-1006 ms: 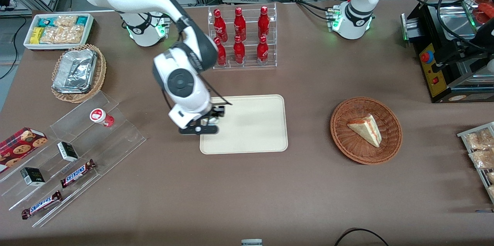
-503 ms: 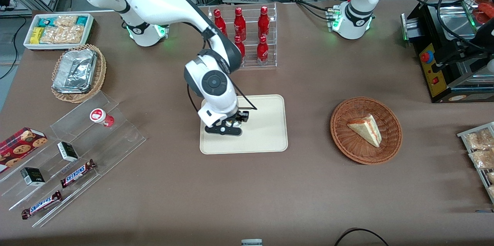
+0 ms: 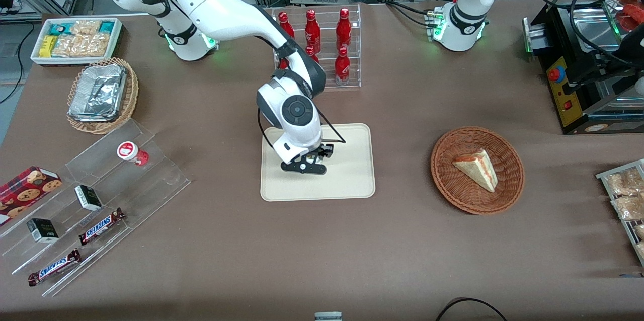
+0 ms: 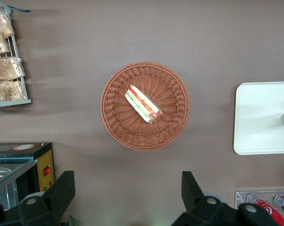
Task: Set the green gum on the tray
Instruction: 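Lower the tub onto the tray and open the right gripper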
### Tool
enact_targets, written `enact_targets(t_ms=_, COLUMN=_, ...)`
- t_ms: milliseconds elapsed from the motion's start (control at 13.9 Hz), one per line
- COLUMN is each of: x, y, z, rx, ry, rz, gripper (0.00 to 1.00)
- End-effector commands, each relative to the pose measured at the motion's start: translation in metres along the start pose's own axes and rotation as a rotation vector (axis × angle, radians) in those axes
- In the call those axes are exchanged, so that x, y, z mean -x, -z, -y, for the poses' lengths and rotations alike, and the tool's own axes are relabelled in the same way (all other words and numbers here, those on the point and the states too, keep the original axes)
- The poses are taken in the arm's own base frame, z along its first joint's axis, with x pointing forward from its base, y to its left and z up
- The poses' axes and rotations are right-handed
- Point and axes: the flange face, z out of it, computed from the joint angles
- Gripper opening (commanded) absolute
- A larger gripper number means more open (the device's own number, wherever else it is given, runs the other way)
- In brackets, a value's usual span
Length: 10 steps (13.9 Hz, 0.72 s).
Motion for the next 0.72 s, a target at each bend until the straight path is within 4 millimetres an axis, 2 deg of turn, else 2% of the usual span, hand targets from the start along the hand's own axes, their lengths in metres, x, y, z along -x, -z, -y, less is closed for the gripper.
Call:
enact_targets(t_ms=0, x=0.0004, y=-0.0065, z=0.0132, rx=-0.019, ry=-0.005, rz=-0.016, gripper=0.00)
enact_targets(t_ms=216, x=0.0018, y=-0.0120, z=0.0137, rx=-0.014, ry=-0.001, rz=-0.018, gripper=0.00)
enact_targets(t_ms=287, x=0.0009, y=-0.0131, z=0.0128, rx=-0.011, ry=0.001, rz=-0.019, gripper=0.30)
enact_targets(t_ms=359, x=0.0008, y=-0.0142, z=0.0125, rx=-0.007, ry=0.003, rz=-0.020, gripper=0.69)
enact_targets(t_ms=431, x=0.0009, y=-0.0138, z=0.0122, rx=-0.006, ry=0.004, rz=-0.022, gripper=1.00)
enact_targets(t_ms=647, x=0.0014, y=-0.0149, z=0.0124, rx=0.005, ry=0.017, rz=-0.032, gripper=1.00)
